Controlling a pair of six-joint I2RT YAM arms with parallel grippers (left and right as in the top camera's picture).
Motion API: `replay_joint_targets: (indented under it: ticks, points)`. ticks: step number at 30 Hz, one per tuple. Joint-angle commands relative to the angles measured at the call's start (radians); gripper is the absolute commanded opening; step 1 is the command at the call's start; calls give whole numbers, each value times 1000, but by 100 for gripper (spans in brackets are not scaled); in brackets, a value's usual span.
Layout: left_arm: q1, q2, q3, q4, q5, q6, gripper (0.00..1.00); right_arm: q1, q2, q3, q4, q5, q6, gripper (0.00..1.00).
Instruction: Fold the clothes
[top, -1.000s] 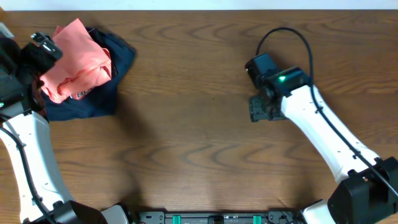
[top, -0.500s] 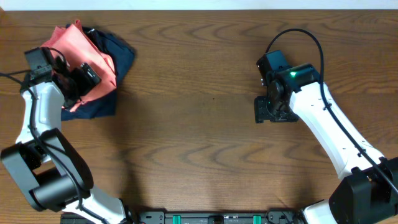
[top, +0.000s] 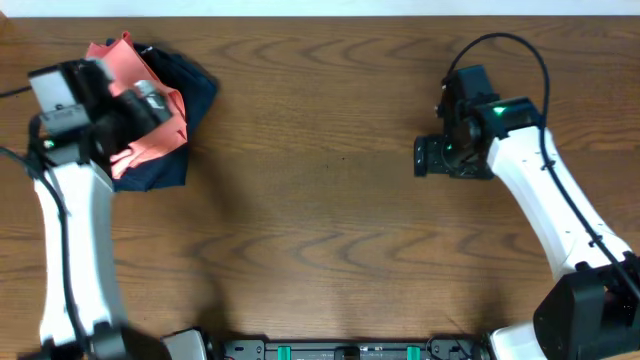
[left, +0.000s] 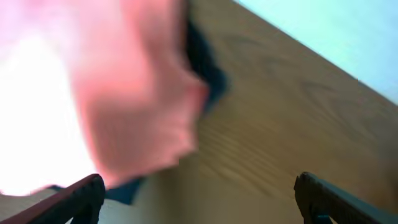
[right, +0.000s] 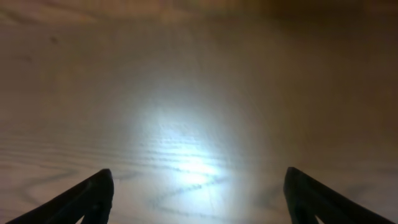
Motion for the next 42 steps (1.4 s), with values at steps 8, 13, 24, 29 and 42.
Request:
replay_joint_targets:
  ticks: [8, 13, 24, 29, 42]
  points:
    - [-332, 23, 2, -404, -6, 66, 98, -171, -23, 15, -84, -167, -113, 99]
    - [-348, 22, -1, -674, -11, 66, 98, -225, -24, 15, -266, -166, -114, 99]
    - [-348, -481, -295, -540, -82, 65, 98, -238, -404, -212, -110, -166, -108, 99]
    - [-348, -834, -482, -358, -78, 54, 98, -238, -787, -461, 130, -133, -89, 99]
    - [-348, -1121, -531, -301, -78, 50, 98, -238, -1286, -576, 39, -133, -90, 99]
